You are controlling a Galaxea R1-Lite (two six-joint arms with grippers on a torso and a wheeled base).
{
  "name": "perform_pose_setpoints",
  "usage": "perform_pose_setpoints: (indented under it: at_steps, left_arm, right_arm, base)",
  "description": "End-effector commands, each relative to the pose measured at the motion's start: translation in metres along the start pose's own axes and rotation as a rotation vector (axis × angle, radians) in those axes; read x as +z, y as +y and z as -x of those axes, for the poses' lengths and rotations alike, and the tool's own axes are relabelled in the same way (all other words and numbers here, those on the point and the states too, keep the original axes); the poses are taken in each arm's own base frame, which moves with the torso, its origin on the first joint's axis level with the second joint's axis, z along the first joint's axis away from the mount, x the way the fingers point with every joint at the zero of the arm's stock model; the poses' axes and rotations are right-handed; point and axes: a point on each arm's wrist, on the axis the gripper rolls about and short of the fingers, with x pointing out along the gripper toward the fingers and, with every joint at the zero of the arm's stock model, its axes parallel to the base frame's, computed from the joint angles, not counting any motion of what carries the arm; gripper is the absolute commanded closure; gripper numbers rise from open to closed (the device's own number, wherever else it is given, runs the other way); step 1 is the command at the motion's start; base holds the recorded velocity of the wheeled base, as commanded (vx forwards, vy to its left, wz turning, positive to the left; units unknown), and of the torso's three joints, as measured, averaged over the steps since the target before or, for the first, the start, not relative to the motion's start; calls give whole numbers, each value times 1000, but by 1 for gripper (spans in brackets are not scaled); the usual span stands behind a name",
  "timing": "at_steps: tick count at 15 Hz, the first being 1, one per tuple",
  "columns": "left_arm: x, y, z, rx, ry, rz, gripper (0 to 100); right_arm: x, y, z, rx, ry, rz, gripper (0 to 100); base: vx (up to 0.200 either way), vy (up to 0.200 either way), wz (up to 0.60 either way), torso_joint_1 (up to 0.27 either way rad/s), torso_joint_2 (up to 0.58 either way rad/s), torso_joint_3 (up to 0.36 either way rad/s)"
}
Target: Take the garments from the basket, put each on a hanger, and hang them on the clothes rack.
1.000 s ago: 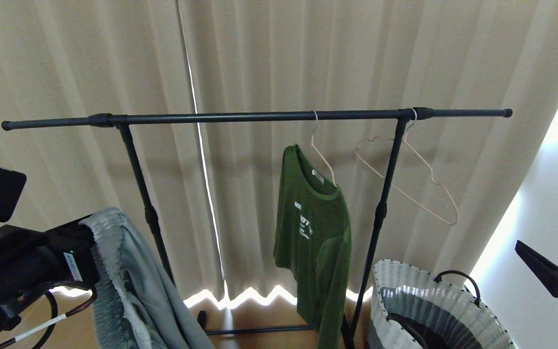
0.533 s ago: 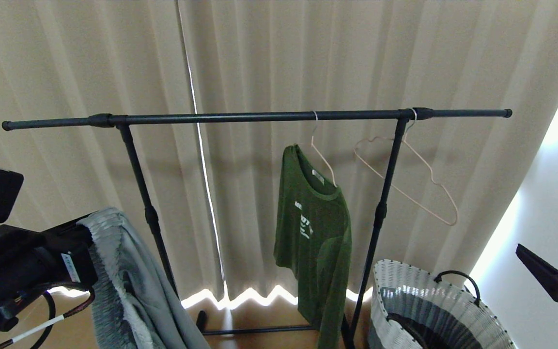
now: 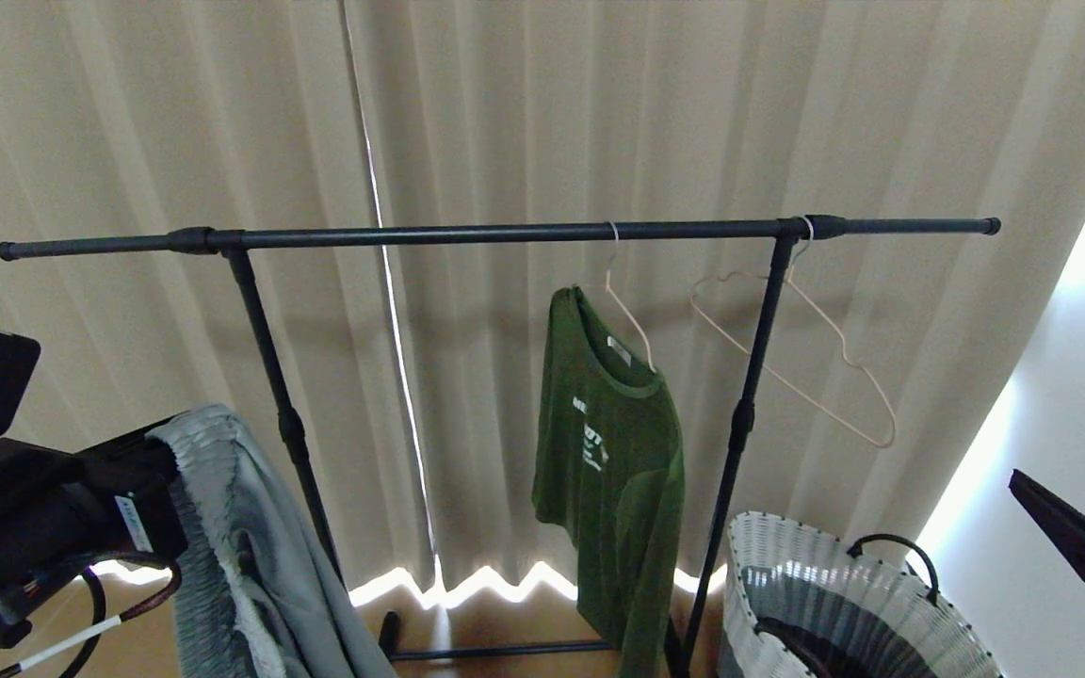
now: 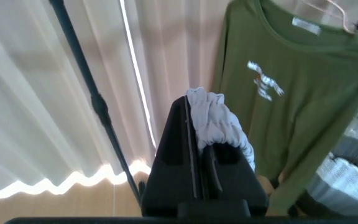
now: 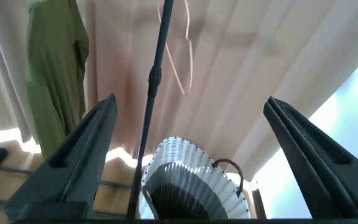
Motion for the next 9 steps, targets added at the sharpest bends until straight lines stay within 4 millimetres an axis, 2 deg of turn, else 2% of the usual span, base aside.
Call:
perform_pose_setpoints:
  at_steps: [1,5,9]
  left_arm:
    - [-1,0,0,0,4,-1,100]
    - [-3,0,0,-2,10,-4,100]
    - [-1,0,0,-1,1,-3,100]
  right_arm:
    - [-1,0,-1,1,7,-1,0]
    - [-2,0,0,2,11,-1,0]
    - [-9,2,3,12,33,-6,0]
  base:
    - [200,0,0,2,2,12]
    - [200,0,0,11,4,1]
    - [0,0,0,0,0,0]
